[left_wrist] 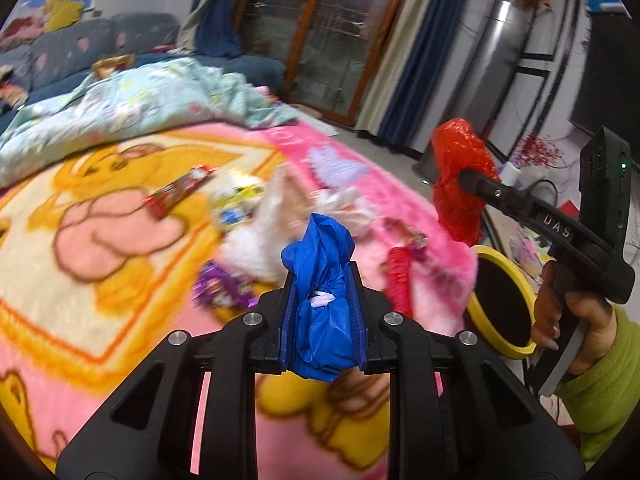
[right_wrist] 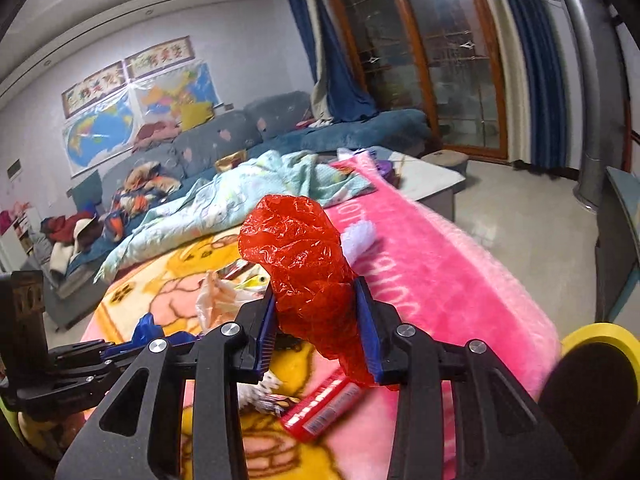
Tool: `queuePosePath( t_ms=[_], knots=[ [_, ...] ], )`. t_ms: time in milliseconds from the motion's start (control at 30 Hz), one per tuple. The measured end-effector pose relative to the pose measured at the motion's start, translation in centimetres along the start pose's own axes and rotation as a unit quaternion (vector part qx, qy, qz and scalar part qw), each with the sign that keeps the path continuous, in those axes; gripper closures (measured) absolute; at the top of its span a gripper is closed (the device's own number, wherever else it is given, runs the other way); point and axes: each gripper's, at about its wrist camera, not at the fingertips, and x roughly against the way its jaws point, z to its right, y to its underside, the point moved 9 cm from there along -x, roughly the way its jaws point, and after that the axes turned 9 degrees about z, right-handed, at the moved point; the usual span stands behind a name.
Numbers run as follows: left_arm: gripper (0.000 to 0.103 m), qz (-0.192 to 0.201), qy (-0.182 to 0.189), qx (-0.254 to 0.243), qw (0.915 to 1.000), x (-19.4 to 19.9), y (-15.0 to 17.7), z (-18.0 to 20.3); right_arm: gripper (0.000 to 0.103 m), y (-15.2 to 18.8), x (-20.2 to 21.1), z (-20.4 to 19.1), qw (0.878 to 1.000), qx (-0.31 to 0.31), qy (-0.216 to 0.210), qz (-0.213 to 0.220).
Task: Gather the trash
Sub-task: 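Carry both bags over the yellow bin and open both tools to drop them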
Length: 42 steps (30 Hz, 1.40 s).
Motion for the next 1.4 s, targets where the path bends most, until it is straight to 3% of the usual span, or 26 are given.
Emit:
queuePosePath(
  t_ms=[767, 1167, 1400],
  knots=[
    [0.086, -0.030, 0.131, -0.082, 0.9875, -6.6, 0.0, 16.1, 0.069, -0.5, 7.7, 13.1, 0.988, -0.080, 0.132, 0.030],
    [0.086, -0.059, 0.196, -0.106, 0.9731, -9.8, 2.1, 22.9, 0.068, 1.8, 10.8, 21.9, 0.965, -0.172, 0.197, 0.008],
    [0.086, -0.083, 0.223, -0.122, 0.9637, -12.0, 4.7, 26.2, 0.067, 3.4, 12.6, 26.1, 0.949, -0.231, 0.214, 0.006]
  ],
)
